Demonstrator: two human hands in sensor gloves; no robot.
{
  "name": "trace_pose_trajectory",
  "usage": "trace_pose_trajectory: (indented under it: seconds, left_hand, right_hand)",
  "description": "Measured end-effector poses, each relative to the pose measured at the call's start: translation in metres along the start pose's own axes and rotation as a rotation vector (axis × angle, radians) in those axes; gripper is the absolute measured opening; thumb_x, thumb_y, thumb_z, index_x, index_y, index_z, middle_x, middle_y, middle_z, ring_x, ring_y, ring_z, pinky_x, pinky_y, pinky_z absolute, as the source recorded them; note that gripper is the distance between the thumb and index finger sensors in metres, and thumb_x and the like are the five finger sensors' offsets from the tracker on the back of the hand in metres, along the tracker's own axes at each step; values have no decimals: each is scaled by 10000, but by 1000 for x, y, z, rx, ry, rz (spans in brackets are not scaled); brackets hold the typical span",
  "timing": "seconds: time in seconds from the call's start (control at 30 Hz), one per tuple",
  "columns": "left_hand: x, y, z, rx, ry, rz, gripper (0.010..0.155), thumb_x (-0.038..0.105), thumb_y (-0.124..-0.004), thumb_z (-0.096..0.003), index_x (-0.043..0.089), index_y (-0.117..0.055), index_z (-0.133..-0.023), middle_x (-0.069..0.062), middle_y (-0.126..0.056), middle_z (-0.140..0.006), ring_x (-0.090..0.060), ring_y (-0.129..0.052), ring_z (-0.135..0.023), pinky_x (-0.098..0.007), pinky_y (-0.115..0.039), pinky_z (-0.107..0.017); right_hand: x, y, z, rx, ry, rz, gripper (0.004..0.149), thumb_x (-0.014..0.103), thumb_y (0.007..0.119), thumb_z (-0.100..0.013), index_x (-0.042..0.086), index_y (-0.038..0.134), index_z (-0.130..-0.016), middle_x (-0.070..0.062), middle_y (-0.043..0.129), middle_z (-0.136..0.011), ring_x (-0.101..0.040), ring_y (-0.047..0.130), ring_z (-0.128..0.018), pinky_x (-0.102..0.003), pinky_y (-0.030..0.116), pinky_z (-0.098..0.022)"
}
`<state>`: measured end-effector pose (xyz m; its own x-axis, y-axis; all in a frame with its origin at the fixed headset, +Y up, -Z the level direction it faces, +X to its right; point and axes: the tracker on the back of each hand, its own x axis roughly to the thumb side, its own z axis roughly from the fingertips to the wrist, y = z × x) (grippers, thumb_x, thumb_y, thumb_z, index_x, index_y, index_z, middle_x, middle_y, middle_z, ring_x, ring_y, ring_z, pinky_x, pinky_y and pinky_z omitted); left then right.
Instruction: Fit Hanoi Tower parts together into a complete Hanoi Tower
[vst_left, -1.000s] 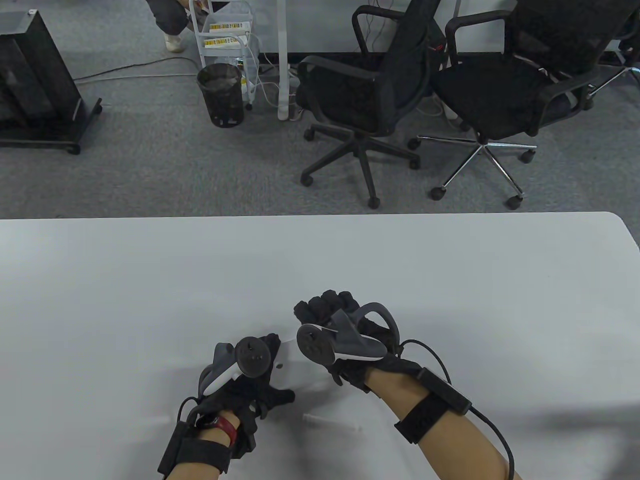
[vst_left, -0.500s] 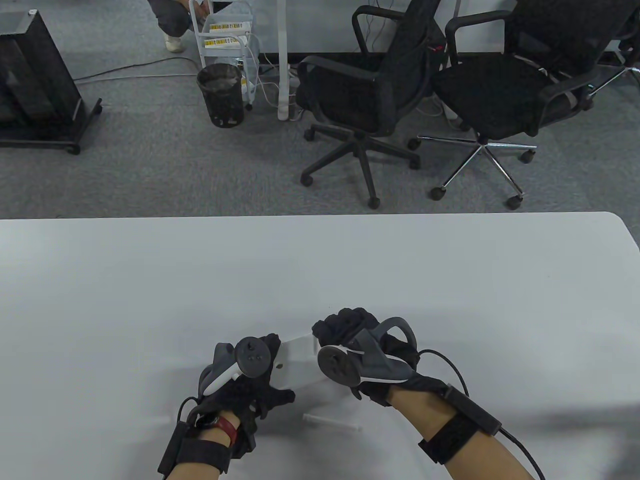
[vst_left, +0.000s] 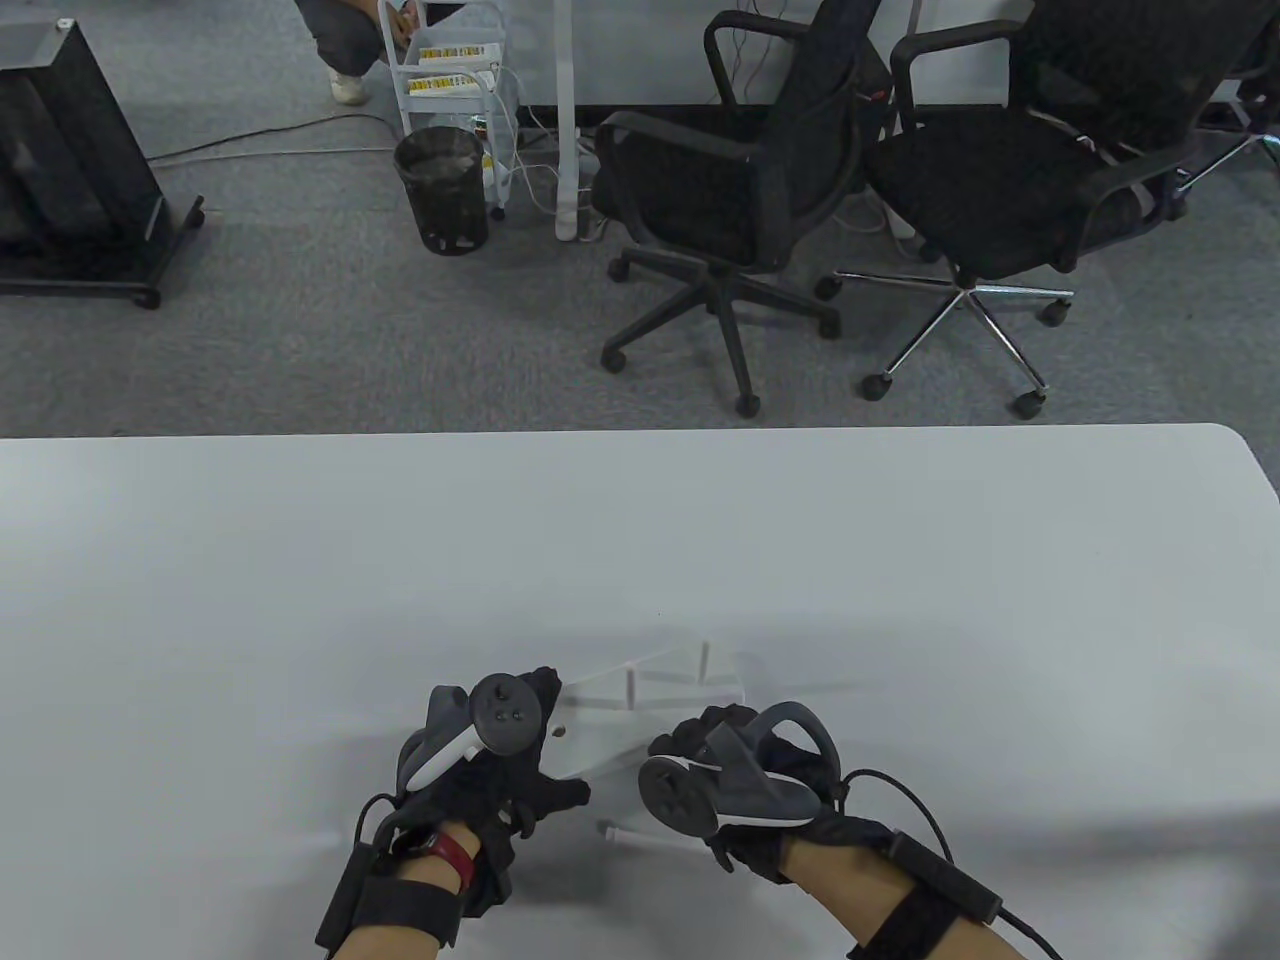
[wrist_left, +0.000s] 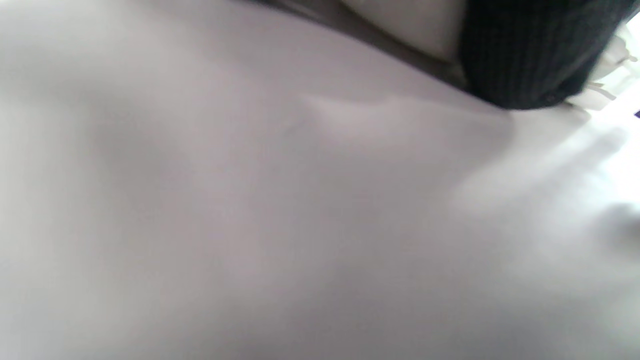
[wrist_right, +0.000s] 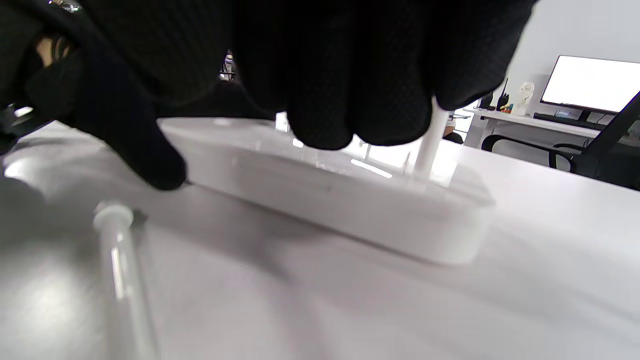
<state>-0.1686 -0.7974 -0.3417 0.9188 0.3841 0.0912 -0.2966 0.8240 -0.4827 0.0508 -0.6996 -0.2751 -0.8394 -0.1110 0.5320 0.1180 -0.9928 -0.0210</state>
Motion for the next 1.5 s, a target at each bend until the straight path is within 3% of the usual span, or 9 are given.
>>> trace_pose_trajectory:
  seconds: [0.3,0.8,1.5]
  left_hand:
    - [0,0,0,-1,0,1,1163,636,-872,-405,324,50,-1041,-25,-64,-1156,-327,-80,-1112,-574,-121,-773]
    - [0,0,0,0,0,2,1164,636,-873,-403,324,50,-1041,-25,-64,-1157,-327,-80,-1113,-574,-120,-773]
    - [0,0,0,0,1,2,1164,636,-873,-404,326,51,-1041,-24,-64,-1157,-326,-80,-1113,-574,-119,-774]
  right_hand:
    - [10,29,11,111,-10,13,541,385,838,-344,140,787,-823,-104,925,-782,-376,894,-738,-560,718,-611]
    - [21,49,10,184,-9,50,558,388,846,-341,131,780,-831,-112,910,-789,-381,878,-750,-568,705,-617]
    - [41,64,7,97,-81,232,480,335,827,-354,112,784,-776,-99,922,-693,-353,901,-694,-563,714,-613]
